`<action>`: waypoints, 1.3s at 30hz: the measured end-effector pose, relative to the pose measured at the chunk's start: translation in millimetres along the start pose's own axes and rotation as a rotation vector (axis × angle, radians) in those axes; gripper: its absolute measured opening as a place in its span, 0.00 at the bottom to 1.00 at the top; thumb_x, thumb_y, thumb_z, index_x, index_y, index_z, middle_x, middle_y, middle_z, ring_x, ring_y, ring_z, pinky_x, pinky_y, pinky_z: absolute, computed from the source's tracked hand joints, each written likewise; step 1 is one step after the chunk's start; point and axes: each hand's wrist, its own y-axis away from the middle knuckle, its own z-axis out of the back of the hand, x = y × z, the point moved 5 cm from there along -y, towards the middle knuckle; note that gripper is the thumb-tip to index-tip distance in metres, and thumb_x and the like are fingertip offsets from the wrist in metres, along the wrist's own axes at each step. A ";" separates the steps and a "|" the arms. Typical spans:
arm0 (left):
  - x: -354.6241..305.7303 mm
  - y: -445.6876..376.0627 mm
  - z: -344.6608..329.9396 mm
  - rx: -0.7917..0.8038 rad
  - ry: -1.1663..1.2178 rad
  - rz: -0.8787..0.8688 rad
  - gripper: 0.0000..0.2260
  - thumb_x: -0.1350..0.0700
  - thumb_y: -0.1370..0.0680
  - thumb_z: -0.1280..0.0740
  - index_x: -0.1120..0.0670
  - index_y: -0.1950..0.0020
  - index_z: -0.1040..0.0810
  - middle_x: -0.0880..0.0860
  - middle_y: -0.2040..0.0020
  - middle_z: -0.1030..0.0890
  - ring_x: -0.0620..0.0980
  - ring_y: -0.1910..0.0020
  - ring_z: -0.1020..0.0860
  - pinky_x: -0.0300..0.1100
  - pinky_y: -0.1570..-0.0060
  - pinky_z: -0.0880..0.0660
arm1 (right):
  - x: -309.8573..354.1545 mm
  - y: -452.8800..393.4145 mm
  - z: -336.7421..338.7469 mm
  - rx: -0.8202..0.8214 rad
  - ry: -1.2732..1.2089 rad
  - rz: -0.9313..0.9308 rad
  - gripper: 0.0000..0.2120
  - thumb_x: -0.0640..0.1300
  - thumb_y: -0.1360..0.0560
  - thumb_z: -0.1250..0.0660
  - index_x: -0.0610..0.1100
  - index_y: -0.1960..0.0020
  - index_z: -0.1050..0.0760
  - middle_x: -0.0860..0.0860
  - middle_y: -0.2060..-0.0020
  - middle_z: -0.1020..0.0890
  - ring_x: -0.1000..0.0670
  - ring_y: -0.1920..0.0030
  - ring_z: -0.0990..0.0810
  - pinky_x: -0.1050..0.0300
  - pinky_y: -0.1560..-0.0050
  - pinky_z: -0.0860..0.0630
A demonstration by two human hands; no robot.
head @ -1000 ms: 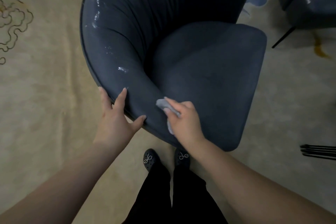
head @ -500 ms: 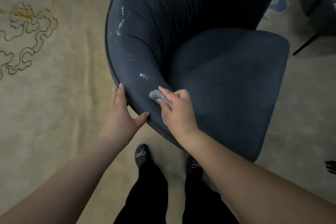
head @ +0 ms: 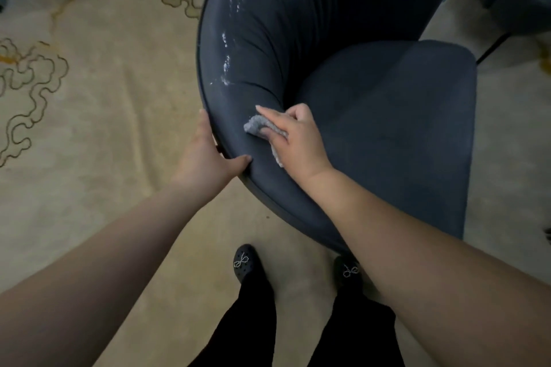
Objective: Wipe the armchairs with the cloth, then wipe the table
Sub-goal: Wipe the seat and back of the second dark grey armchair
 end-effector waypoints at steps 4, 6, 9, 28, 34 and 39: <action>-3.3 -21.2 14.3 0.053 -0.025 -0.064 0.46 0.50 0.33 0.23 0.48 0.23 0.49 0.43 0.40 0.29 0.37 0.55 0.26 0.32 0.62 0.30 | -13.9 40.7 17.3 -0.015 0.076 -0.011 0.20 0.41 0.25 0.31 0.52 0.35 0.25 0.51 0.53 0.32 0.57 0.53 0.30 0.78 0.46 0.37; -2.3 -26.2 16.3 0.086 -0.026 -0.067 0.49 0.49 0.33 0.22 0.48 0.23 0.51 0.45 0.37 0.28 0.45 0.49 0.24 0.37 0.58 0.29 | -20.7 63.8 27.9 -0.079 0.128 -0.024 0.19 0.41 0.26 0.30 0.51 0.36 0.24 0.50 0.54 0.31 0.57 0.55 0.29 0.76 0.48 0.35; 0.3 -26.6 15.1 0.098 -0.015 -0.092 0.48 0.49 0.33 0.23 0.50 0.23 0.51 0.47 0.33 0.29 0.50 0.42 0.24 0.35 0.58 0.30 | -21.8 75.9 30.3 -0.146 0.151 -0.064 0.19 0.41 0.26 0.30 0.50 0.37 0.23 0.49 0.55 0.31 0.58 0.55 0.30 0.76 0.48 0.35; 5.8 -33.6 14.0 0.096 0.093 -0.016 0.54 0.49 0.34 0.22 0.47 0.22 0.58 0.46 0.29 0.32 0.46 0.38 0.26 0.42 0.44 0.25 | 18.3 -30.0 -11.3 -0.062 0.097 0.148 0.22 0.39 0.26 0.30 0.47 0.33 0.26 0.48 0.54 0.33 0.60 0.54 0.33 0.78 0.45 0.37; 2.2 -44.0 19.5 0.121 0.146 0.058 0.54 0.52 0.35 0.21 0.46 0.22 0.57 0.45 0.30 0.32 0.41 0.38 0.30 0.24 0.51 0.29 | 23.6 -27.4 -13.7 -0.004 0.121 0.235 0.21 0.41 0.29 0.28 0.47 0.36 0.24 0.45 0.54 0.30 0.52 0.53 0.28 0.67 0.46 0.28; -1.8 -43.4 18.9 0.134 0.152 0.063 0.54 0.52 0.34 0.21 0.46 0.22 0.58 0.44 0.26 0.37 0.46 0.33 0.30 0.43 0.38 0.27 | 53.8 -130.3 -32.3 -0.004 0.201 0.348 0.20 0.41 0.30 0.26 0.47 0.39 0.21 0.41 0.57 0.29 0.41 0.56 0.26 0.47 0.51 0.25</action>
